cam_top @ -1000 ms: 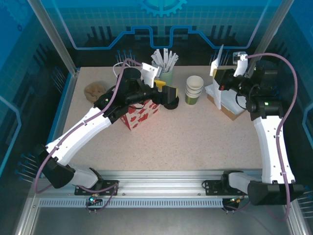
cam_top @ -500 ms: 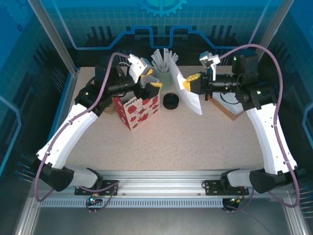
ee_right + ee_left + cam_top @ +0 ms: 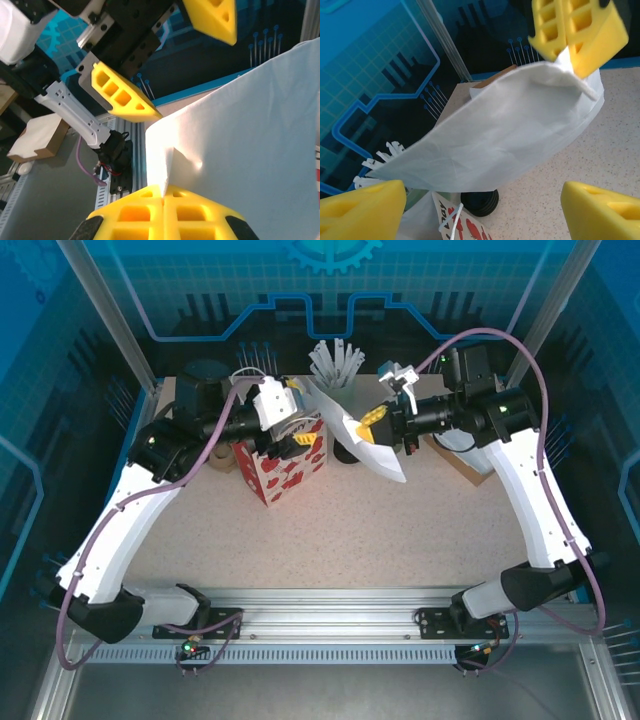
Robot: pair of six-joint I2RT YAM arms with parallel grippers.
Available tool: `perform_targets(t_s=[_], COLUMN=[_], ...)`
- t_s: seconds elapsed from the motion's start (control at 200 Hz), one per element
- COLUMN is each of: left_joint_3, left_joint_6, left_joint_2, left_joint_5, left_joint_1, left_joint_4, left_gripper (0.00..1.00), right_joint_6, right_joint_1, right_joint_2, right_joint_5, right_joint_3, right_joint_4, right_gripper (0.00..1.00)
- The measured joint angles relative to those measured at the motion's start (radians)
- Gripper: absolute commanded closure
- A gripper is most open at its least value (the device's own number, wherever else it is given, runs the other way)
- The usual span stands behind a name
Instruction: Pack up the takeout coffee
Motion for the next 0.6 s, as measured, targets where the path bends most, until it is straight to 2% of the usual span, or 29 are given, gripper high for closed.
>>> perform_targets(t_s=[0.2,0.38,0.475,0.6], left_joint_3=[0.040,0.119,0.151,0.165], left_joint_6=[0.069,0.122,0.145,0.167], left_joint_2=[0.018,0.100,0.147,0.187], left_joint_5=[0.048,0.114,0.149,0.196], left_joint_1=[0.000,0.000,0.000,0.000], left_joint_4=[-0.021,-0.084,-0.122,-0.166], left_gripper=[0.18,0.20,0.27,0.46], right_joint_6=[-0.068,-0.097,-0.101,-0.103], right_joint_1=[0.038,0.065,0.070,0.070], right_joint_2=[0.014,0.022,0.029,0.033], right_joint_5=[0.000,-0.001,-0.001,0.007], right_joint_3=[0.006,0.009,0.015,0.016], right_joint_4=[-0.052,-0.071,-0.074,-0.073], right_gripper=[1.00,1.00,1.00,1.00])
